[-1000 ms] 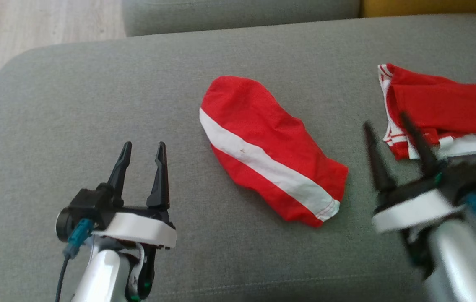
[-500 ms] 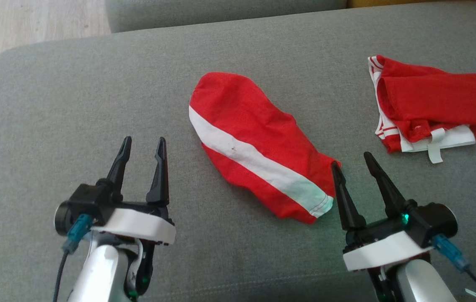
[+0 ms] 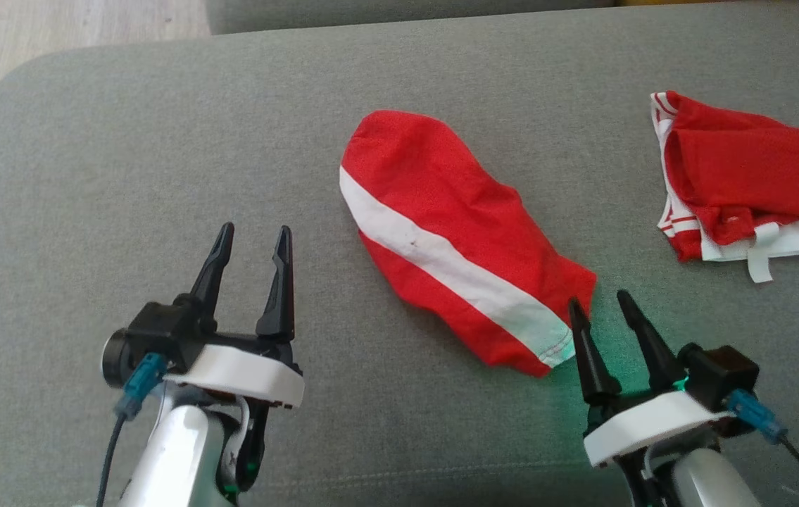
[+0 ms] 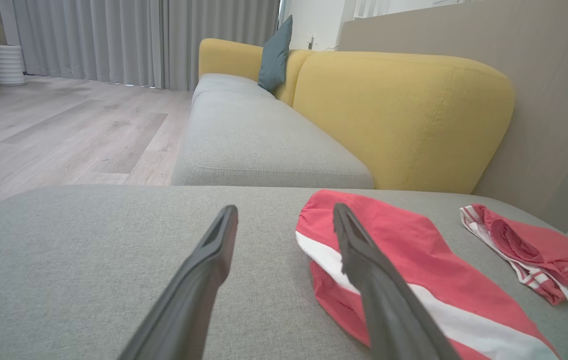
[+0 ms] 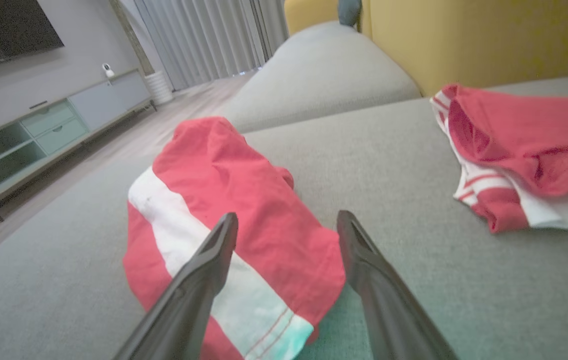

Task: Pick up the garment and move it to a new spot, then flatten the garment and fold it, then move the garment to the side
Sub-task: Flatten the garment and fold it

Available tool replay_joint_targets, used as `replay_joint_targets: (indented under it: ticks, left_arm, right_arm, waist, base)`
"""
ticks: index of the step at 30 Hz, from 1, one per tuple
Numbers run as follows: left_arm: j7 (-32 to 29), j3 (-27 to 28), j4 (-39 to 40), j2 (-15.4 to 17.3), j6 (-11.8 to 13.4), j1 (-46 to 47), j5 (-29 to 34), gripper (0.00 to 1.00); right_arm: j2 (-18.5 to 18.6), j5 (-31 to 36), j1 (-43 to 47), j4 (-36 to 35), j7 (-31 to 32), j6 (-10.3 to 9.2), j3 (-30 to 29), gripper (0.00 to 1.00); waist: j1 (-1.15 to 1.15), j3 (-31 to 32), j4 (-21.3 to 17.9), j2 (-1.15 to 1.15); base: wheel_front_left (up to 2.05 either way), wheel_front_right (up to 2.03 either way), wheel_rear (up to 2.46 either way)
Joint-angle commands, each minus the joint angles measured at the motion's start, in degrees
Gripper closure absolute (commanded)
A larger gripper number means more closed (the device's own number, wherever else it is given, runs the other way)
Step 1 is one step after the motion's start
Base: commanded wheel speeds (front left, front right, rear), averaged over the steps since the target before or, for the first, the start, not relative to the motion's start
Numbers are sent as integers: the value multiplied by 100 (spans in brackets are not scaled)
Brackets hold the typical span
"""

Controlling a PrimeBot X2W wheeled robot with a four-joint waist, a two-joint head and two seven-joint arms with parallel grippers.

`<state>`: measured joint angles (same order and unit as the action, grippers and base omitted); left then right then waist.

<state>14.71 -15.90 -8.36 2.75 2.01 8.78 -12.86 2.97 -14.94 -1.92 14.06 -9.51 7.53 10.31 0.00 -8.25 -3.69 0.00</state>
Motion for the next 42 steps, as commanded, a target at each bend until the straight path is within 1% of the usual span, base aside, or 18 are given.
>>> replay_joint_targets:
  ticks: [1,4,9,16,21,25,29,31,37,40,42]
  left_arm:
    - [29,155,165,13,19,233,-21,0]
    - [29,149,151,13,25,235,-25,0]
    - [29,126,142,13,30,260,-34,0]
    - [29,78,149,13,38,315,-36,0]
    - [29,30,140,13,40,349,-49,0]
    - [29,-17,125,13,55,381,-89,0]
    - [29,-103,124,13,78,422,-160,0]
    - [29,-169,121,13,93,445,-202,0]
    - [29,-385,117,13,168,485,-369,0]
    - [29,-488,114,13,219,476,-464,0]
    - [29,-538,115,13,257,462,-510,0]
  right_arm:
    - [-9,-59,-177,-95,52,-4,155,0]
    - [-9,-92,-195,59,181,-4,304,0]
    - [-9,174,-300,266,324,-4,555,0]
    - [-9,858,-629,535,306,-4,776,0]
    - [-9,997,-1008,575,168,-4,1029,0]
    - [-9,1014,-1312,641,248,-4,1226,0]
    - [-9,1083,-1795,927,451,-4,1428,0]
    - [-9,1016,-2046,1118,543,-4,1504,0]
    - [-9,1122,-2877,1991,1030,-4,1508,0]
    - [-9,1051,-3196,2441,1319,-4,1477,0]
    - [-9,1212,-3412,2773,1461,-4,1448,0]
  waist:
    - [0,-18,32,0]
    - [0,-37,70,0]
    - [0,-73,119,0]
    - [0,-181,214,0]
    - [0,-255,316,0]
    - [0,-279,431,0]
    - [0,-338,650,0]
    - [0,-371,792,0]
    - [0,-448,1293,0]
    - [0,-448,1542,0]
    - [0,-453,1686,0]
  base:
    - [0,0,0]
    - [0,0,0]
    - [0,0,0]
    - [0,0,0]
    - [0,0,0]
    - [0,0,0]
    - [0,0,0]
    - [0,0,0]
    - [0,0,0]
    - [0,0,0]
    - [0,0,0]
